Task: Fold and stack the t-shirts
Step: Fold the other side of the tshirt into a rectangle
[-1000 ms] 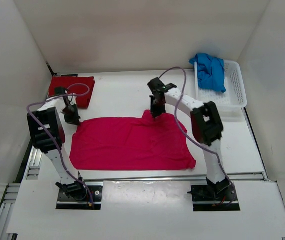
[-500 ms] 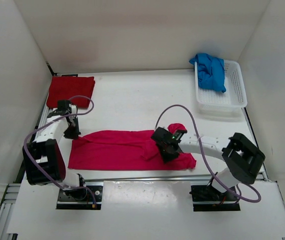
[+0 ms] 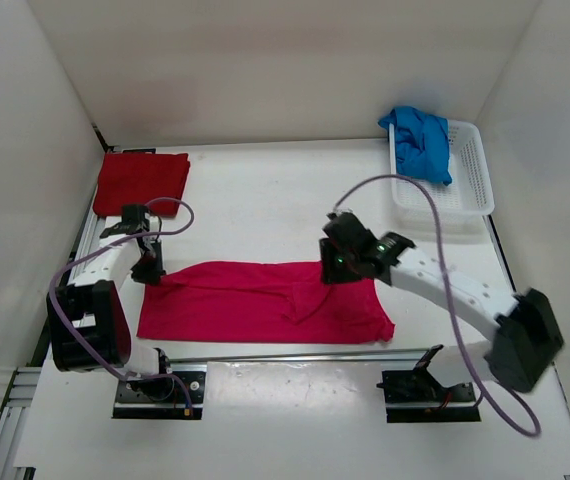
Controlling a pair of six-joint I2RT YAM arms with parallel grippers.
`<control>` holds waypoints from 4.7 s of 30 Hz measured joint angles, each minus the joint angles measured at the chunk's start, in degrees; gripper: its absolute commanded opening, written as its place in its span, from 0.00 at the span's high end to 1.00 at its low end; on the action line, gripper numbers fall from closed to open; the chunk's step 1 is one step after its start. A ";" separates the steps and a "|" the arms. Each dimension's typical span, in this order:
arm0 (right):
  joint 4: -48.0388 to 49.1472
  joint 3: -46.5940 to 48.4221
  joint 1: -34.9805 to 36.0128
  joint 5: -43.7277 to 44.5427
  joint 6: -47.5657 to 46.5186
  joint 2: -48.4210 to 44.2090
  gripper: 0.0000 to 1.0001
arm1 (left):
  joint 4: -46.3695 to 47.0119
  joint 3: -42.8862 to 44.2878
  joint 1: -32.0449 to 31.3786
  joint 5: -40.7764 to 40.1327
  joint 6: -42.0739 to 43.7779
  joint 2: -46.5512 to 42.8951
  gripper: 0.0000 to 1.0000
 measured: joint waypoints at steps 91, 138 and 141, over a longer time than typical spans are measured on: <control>-8.59 6.60 -25.59 -15.19 0.15 10.71 1.00 | 4.33 14.43 -4.13 -6.01 0.00 13.57 0.81; -3.76 -11.69 -20.15 -18.08 4.98 5.14 1.00 | 0.59 11.56 -16.20 -4.33 0.02 13.99 0.51; -3.74 -11.69 -20.15 -17.94 4.98 5.14 1.00 | 0.72 11.06 -17.25 -4.81 0.04 14.19 0.51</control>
